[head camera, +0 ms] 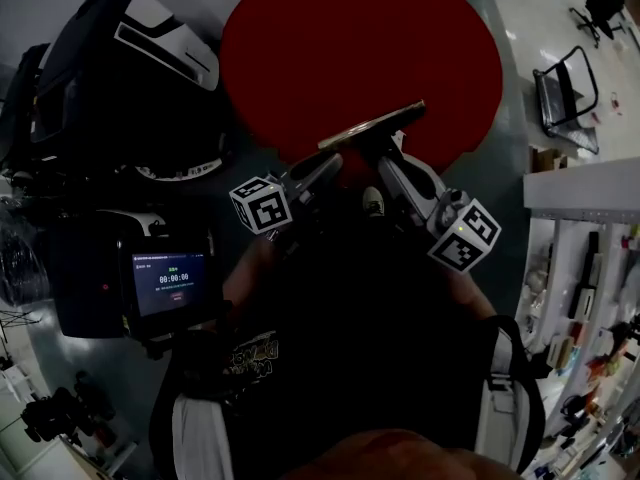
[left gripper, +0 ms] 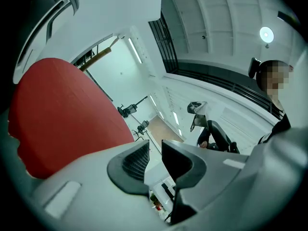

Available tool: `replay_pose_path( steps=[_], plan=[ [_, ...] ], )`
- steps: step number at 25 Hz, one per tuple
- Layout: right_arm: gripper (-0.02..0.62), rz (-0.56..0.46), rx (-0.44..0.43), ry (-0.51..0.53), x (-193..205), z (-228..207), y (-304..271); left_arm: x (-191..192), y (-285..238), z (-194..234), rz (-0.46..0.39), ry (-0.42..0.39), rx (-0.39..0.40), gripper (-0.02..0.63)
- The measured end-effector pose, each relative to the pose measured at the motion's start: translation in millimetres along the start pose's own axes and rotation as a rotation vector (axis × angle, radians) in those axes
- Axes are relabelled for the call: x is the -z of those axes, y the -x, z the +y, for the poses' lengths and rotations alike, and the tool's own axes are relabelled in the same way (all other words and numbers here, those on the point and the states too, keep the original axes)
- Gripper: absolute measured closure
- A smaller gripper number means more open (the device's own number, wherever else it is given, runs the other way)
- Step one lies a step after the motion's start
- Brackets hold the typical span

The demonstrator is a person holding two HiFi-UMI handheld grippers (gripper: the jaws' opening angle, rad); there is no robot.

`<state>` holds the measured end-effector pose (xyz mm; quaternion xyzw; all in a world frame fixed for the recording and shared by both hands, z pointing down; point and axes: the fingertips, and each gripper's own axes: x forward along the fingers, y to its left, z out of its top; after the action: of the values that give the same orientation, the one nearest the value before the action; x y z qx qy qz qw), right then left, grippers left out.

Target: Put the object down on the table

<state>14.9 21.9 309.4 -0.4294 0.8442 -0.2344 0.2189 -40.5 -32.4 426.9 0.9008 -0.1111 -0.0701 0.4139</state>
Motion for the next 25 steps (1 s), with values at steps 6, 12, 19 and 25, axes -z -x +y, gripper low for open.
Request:
replay_pose_path(
  steps=[6, 12, 19, 25],
  plan=[
    [0.591, 0.009, 0.003, -0.019, 2.8, -5.4, -2.9, 2.5, 4.7, 7.4, -0.018, 0.032, -0.015, 0.515],
    [0.591, 0.000, 0.005, -0.029, -4.6, -12.4, -4.3, 0.5, 4.7, 9.7, -0.034, 0.040, -0.023, 0.518],
    [0.589, -0.006, 0.000, -0.082, -29.7, -62.3, -13.4, -10.7, -22.4, 28.0, -0.060, 0.046, -0.056, 0.520],
    [0.589, 0.007, 0.017, -0.124, -52.5, -129.6, -30.0, -24.8, -30.2, 47.1, -0.106, 0.045, -0.138, 0.522]
  ],
)
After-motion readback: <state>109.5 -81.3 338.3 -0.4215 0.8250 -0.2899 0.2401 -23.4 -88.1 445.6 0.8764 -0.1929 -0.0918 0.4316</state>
